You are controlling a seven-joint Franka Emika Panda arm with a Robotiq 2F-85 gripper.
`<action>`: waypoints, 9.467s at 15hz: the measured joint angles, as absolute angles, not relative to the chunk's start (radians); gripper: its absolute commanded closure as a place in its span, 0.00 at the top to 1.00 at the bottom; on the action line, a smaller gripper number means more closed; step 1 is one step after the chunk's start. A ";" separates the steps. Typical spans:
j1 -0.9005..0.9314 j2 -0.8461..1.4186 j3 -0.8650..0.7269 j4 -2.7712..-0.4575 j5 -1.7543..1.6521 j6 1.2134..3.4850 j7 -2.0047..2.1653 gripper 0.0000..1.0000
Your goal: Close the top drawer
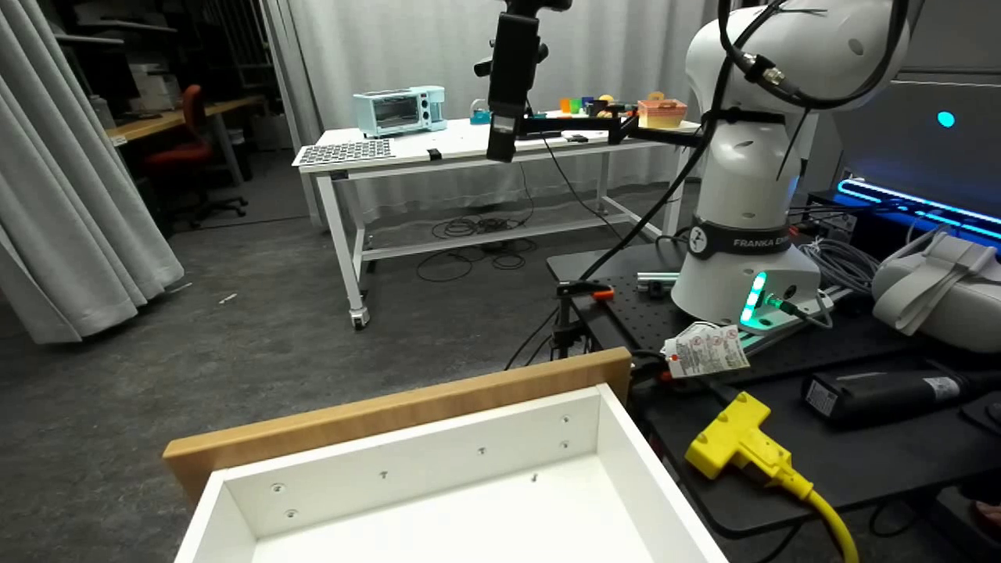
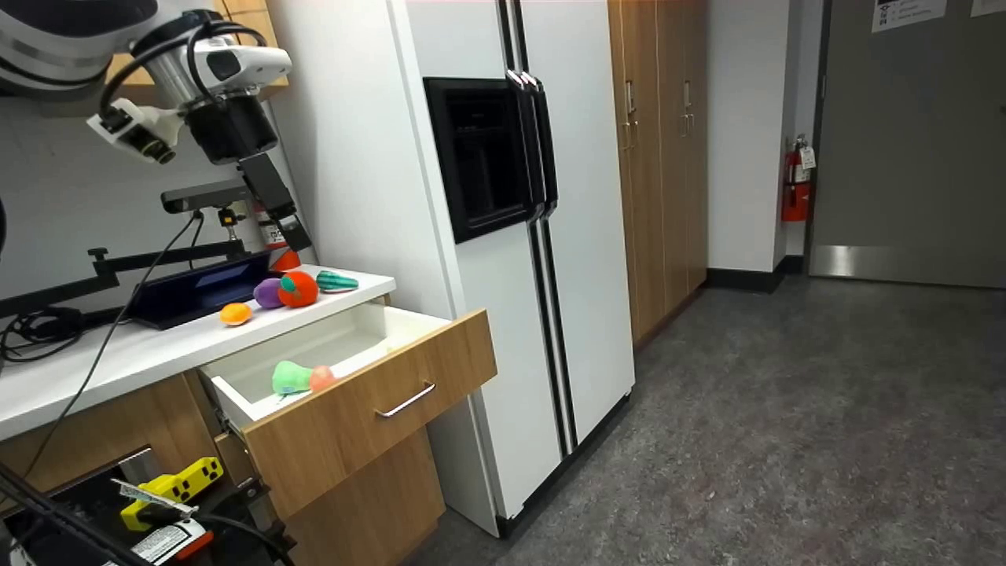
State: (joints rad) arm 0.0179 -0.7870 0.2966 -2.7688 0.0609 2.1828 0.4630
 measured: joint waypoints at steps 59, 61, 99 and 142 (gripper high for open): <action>0.023 -0.419 0.306 -2.749 -0.019 2.360 0.481 1.00; 0.023 -0.402 0.305 -2.742 -0.023 2.360 0.481 1.00; 0.057 0.149 0.140 -2.516 -0.344 2.640 0.716 1.00; 0.195 0.410 0.469 -2.262 0.784 2.548 -0.085 0.01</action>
State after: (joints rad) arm 0.1953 0.4096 0.4687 -2.2624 0.7837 2.5484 -0.0854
